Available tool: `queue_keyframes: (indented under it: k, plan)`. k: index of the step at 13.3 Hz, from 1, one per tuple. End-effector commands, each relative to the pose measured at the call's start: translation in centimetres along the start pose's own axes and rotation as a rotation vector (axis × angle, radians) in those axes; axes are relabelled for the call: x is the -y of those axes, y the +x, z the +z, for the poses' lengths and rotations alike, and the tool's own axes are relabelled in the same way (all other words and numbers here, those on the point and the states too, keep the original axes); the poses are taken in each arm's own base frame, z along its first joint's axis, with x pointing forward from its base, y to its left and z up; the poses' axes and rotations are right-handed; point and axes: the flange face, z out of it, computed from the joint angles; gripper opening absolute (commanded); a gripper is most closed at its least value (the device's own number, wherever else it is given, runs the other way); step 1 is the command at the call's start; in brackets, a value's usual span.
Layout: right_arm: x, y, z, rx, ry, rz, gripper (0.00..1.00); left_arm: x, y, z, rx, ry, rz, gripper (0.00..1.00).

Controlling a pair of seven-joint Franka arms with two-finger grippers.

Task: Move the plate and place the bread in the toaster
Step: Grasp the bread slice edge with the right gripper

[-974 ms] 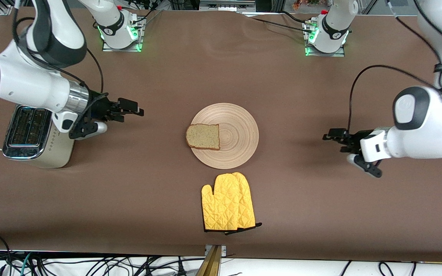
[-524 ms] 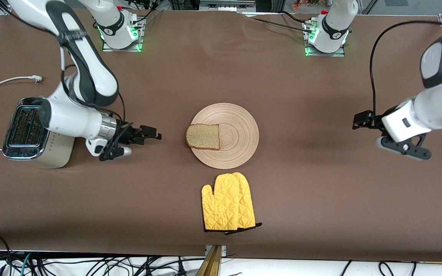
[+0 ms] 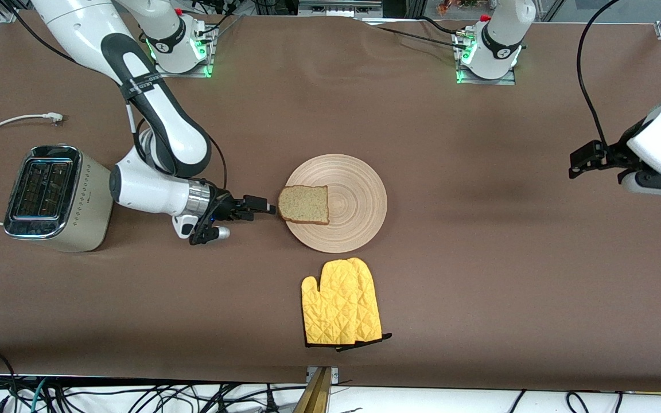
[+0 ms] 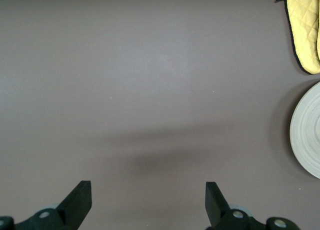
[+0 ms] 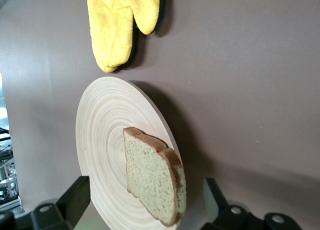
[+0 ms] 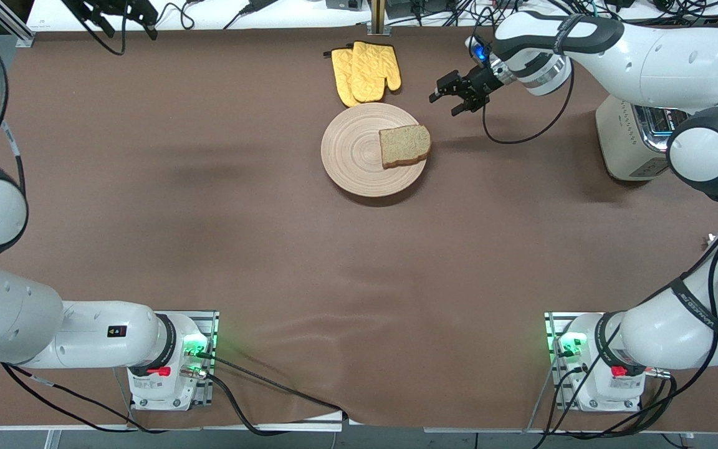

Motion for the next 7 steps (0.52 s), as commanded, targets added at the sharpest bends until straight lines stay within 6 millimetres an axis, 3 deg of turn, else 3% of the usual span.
queue_keyframes:
  k: [1, 4, 7]
  plan:
    - [-0.7, -0.5, 3.3, -0.014, -0.007, 0.006, 1.0, 0.2, -1.8, -0.3, -0.025, -0.008, -0.024, 1.0]
    - [-0.8, -1.7, 4.8, 0.009, 0.011, 0.027, 0.99, 0.6, -1.7, -0.3, -0.02, 0.029, -0.019, 1.0]
    - [-1.0, -2.2, 5.3, 0.014, 0.028, 0.046, 0.88, 0.9, -1.8, -0.1, -0.006, 0.03, -0.014, 1.0]
